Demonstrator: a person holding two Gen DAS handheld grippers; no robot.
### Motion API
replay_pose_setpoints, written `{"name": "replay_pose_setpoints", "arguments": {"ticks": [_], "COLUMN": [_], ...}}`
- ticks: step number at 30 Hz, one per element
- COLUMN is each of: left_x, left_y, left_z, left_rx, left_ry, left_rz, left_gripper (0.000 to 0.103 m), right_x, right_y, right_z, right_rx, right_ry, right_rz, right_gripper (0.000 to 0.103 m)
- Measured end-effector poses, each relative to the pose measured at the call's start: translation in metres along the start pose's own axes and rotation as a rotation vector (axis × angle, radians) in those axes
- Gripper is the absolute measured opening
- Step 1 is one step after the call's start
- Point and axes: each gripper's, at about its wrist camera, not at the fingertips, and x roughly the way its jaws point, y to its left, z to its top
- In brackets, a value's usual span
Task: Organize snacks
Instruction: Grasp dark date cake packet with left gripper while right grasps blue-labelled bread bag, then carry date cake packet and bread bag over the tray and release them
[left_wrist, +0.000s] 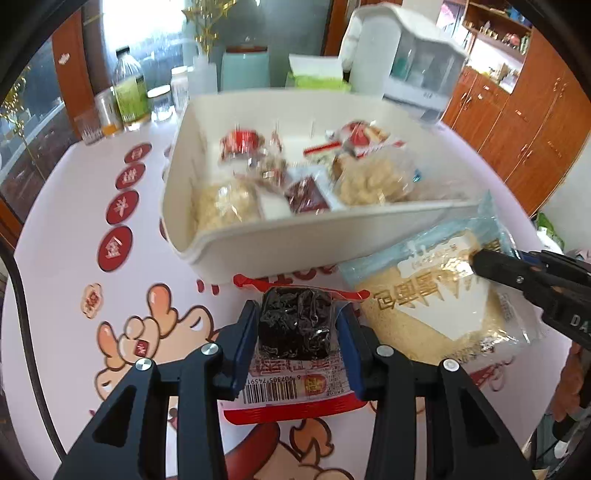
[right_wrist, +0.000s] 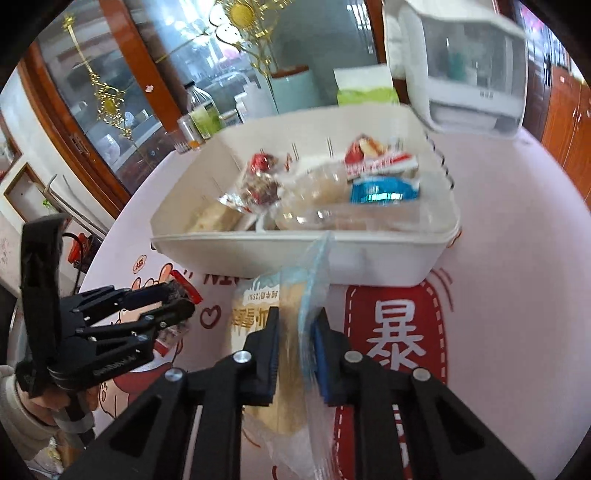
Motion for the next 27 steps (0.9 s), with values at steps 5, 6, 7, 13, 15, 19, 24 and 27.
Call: {"name": "replay_pose_setpoints", "arguments": {"ticks": [5,6,7,13,15,19,24,27], "left_x": [-0.043,-0.051,-0.059,-0.108,-0.124,-0.148,-0.170,-0.178], "left_y": [-0.007,-0.008,-0.008,-0.011,-0.014,-0.017,-0.020,-0.021], "left_z": [0.013,0.016,0.021,0.057,0.070,0.099,0.137,0.157], "left_rx": [0.036,0.042,0.048,0.082,0.102,0.135,0.159,0.162], "left_ry": [-0.061,-0.073,-0.085,-0.173,-0.208,-0.261,-0.321,-0.348], "left_rz": [-0.004,-0.004,-0.004,0.018,0.033,0.079,0.130,0.148], "left_gripper": [0.040,0.040,0.040,0.040,0.040,0.041,0.041,0.041], "right_x": [-0.034,-0.042,-0.050,-0.086,-0.098,-0.120,-0.146,-0.159], "right_y": [0.013,0.014,0.015,0.025,0.028,0.035,0.043,0.047], "right_z": [0.010,0.013,0.018,0.048,0.059,0.084,0.119,0.141], "right_rx": [-0.049,-0.059,-0.071,-0.126,-0.142,-0.174,-0.202,-0.219], "right_ry": [-0.065,-0.079,-0.095,-0.183,-0.210,-0.266,-0.345,-0.392], "right_rz": [-0.018,-0.021,-0.025,-0.054,-0.066,-0.088,-0.134,-0.163], "right_gripper": [0.015,0.015,0.015,0.014,0.014,0.014,0.014,0.014]}}
